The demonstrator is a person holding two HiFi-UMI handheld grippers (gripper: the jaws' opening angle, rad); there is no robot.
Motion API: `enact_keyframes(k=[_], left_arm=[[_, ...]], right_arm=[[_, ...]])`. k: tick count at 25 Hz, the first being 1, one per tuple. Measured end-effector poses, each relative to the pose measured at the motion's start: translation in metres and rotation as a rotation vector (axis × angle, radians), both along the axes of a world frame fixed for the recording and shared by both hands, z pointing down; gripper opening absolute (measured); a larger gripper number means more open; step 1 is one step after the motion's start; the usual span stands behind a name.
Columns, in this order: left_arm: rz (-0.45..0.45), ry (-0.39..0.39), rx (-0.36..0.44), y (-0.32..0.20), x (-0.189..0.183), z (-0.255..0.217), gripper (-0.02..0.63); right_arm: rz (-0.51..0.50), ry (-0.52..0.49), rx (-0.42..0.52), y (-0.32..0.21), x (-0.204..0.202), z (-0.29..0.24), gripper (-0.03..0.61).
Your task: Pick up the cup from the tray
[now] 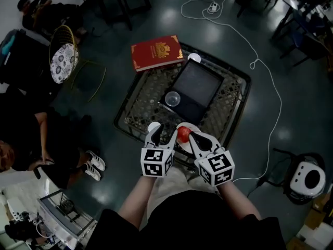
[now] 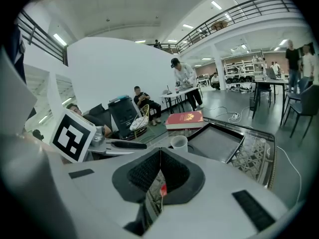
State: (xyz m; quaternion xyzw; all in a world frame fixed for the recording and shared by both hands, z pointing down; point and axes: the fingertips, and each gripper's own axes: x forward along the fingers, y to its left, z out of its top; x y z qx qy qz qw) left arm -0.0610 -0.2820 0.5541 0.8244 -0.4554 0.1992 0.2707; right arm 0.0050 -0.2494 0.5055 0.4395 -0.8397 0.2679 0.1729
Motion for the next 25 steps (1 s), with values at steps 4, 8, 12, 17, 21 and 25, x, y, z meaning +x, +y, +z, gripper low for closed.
enact_keyframes(k=[4, 8, 12, 17, 21, 25], left_arm=[[0.014, -0.015, -0.030, -0.024, 0.001, 0.021, 0.238], [0.048, -0.053, -0.049, -0.046, 0.006, 0.045, 0.280], [0.089, -0.098, -0.053, -0.066, 0.012, 0.066, 0.307], [0.118, -0.140, -0.054, -0.092, 0.018, 0.097, 0.333], [0.121, -0.180, -0.068, -0.106, 0.021, 0.118, 0.349], [0.146, -0.219, -0.067, -0.115, 0.028, 0.128, 0.350]], right_arm=[[0.019, 0.002, -0.022, -0.013, 0.004, 0.009, 0.011], [0.035, -0.001, -0.041, -0.026, 0.008, 0.016, 0.011], [0.041, -0.009, -0.066, -0.034, 0.010, 0.024, 0.011], [0.050, -0.019, -0.092, -0.042, 0.013, 0.034, 0.011], [0.042, -0.026, -0.112, -0.043, 0.013, 0.040, 0.011], [0.045, -0.031, -0.125, -0.043, 0.015, 0.045, 0.011]])
